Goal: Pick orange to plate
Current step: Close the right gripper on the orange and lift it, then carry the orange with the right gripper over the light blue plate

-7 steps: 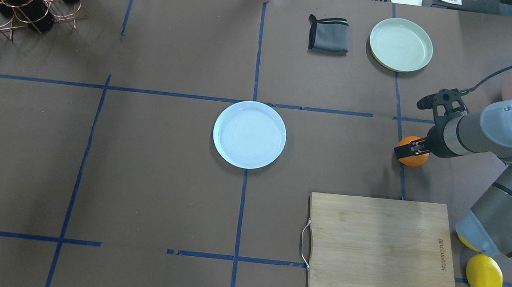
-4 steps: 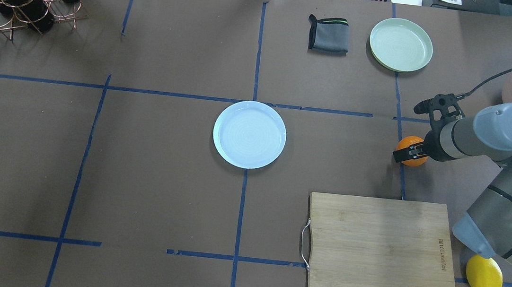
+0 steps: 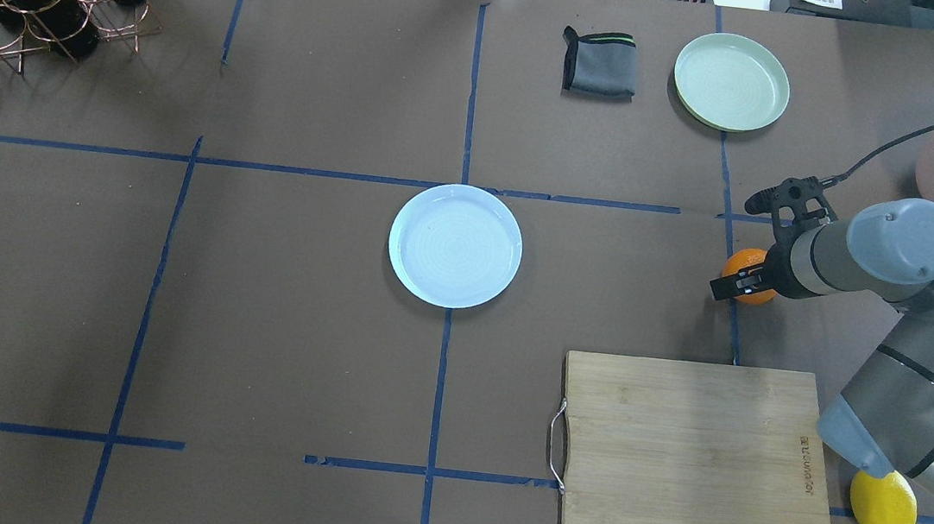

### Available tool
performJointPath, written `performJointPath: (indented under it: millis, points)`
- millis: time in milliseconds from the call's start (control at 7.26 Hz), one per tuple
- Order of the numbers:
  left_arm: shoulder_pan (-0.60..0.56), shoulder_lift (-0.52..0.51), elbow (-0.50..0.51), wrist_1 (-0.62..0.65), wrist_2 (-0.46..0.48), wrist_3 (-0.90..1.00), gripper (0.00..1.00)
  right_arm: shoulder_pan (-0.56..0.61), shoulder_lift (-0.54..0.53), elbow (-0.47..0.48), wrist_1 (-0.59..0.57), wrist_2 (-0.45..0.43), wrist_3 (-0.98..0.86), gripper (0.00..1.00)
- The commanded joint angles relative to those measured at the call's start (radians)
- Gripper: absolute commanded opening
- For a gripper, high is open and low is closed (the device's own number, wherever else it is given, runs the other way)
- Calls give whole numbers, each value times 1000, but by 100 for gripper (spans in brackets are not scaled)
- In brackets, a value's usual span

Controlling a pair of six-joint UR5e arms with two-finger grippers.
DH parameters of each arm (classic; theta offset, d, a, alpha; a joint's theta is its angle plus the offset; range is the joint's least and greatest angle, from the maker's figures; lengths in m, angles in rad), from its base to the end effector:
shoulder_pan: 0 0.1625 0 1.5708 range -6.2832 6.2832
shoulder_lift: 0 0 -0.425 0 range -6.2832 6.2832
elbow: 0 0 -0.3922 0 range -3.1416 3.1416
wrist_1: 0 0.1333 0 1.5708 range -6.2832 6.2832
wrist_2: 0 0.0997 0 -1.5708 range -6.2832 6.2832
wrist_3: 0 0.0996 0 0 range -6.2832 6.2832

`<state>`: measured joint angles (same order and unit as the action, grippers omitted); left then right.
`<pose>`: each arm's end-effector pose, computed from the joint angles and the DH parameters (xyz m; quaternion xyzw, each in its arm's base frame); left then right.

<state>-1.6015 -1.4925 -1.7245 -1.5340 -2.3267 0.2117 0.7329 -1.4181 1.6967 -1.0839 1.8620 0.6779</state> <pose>-0.0791 -0.4581 0.6252 0.0624 0.3641 0.0911 0.9248 -0.3608 -0.4657 0.4744 0.1759 -0.3518 -0.1274 0.9106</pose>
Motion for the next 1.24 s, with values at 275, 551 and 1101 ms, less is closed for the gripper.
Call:
performJointPath:
  millis: [275,551,1101]
  points:
    - [0,-2,-7,0,6,0,100,-36,242,21,-180,-24,157,5]
    - [0,0,-17,3,6,0,100,-134,419,3,-363,-104,265,10]
    - [0,0,-18,3,6,2,100,-279,674,-253,-395,-259,460,12]
